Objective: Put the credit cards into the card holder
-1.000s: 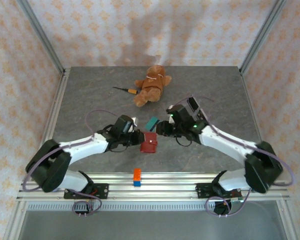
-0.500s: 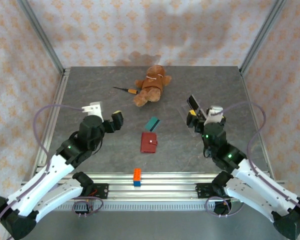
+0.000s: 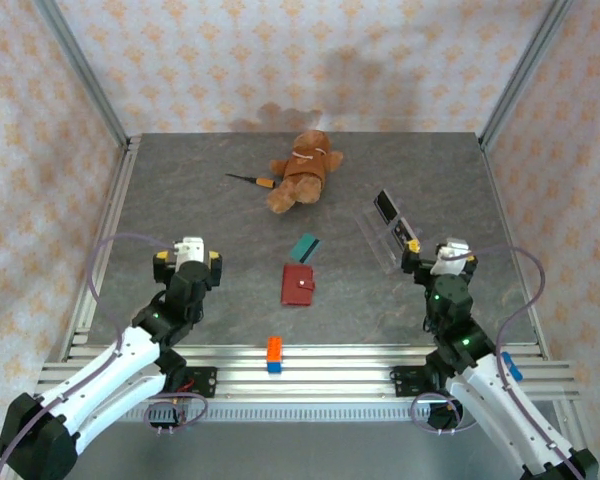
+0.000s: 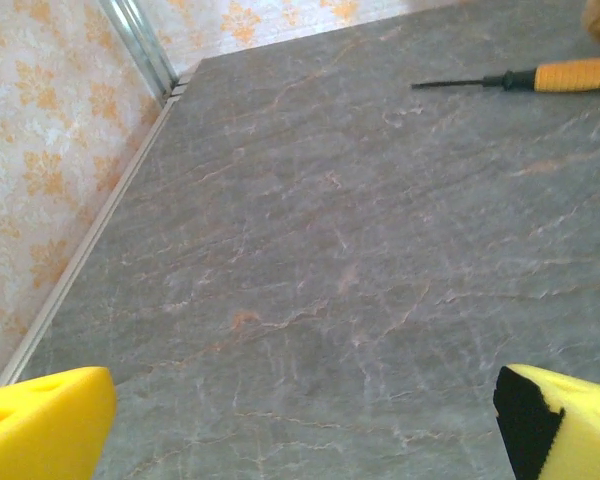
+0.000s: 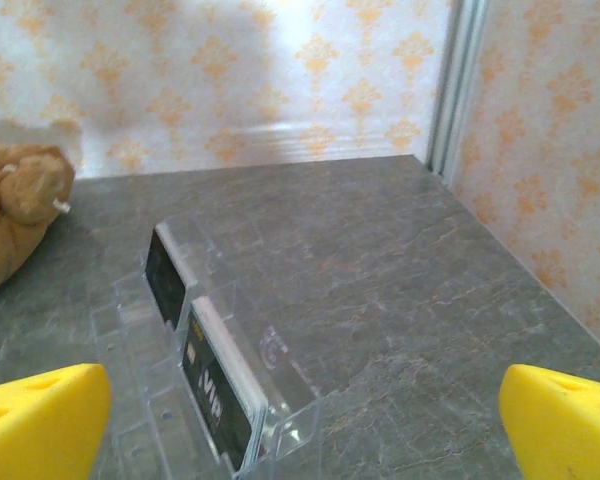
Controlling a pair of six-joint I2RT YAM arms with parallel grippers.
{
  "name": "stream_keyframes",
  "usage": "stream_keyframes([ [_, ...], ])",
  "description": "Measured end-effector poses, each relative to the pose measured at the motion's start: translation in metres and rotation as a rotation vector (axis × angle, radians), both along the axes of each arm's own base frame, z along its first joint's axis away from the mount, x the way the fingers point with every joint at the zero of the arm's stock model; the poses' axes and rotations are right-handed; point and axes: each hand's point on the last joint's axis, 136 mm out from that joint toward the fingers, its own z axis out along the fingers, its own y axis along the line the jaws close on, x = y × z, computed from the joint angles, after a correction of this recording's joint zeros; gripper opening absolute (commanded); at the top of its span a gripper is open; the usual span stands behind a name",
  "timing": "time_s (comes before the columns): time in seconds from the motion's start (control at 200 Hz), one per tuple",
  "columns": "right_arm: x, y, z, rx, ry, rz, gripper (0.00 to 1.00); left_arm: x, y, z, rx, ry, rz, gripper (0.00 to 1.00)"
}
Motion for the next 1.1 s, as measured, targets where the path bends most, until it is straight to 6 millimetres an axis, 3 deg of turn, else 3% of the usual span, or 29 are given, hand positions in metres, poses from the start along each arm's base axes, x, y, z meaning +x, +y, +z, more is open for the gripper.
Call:
stream_keyframes([
  [0.215,0.006,-0.006,-0.054,-0.027,0.157,0.026,0.99,0.011,0.021,0.015,0.007,-0.092,0.062,1.0],
  [0.3,0.011,-0.013,-0.066,-0.009,0.19,0.018,0.99,0.017,0.024,0.008,-0.009,-0.109,0.062,1.0],
  [0.496,0.03,-0.021,-0.078,0.063,0.208,0.041,0.99,0.032,0.032,-0.025,-0.046,-0.041,0.054,1.0],
  [0.706,0.054,-0.001,-0.099,0.12,0.274,0.152,0.99,0.052,0.029,-0.035,-0.073,-0.055,0.022,1.0],
  [0.991,0.095,0.005,-0.088,0.128,0.205,0.177,0.99,0.091,0.03,-0.043,-0.113,-0.088,-0.014,1.0],
  [1.102,0.104,0.005,-0.098,0.12,0.208,0.178,0.99,0.1,0.03,-0.055,-0.119,-0.085,-0.02,1.0],
])
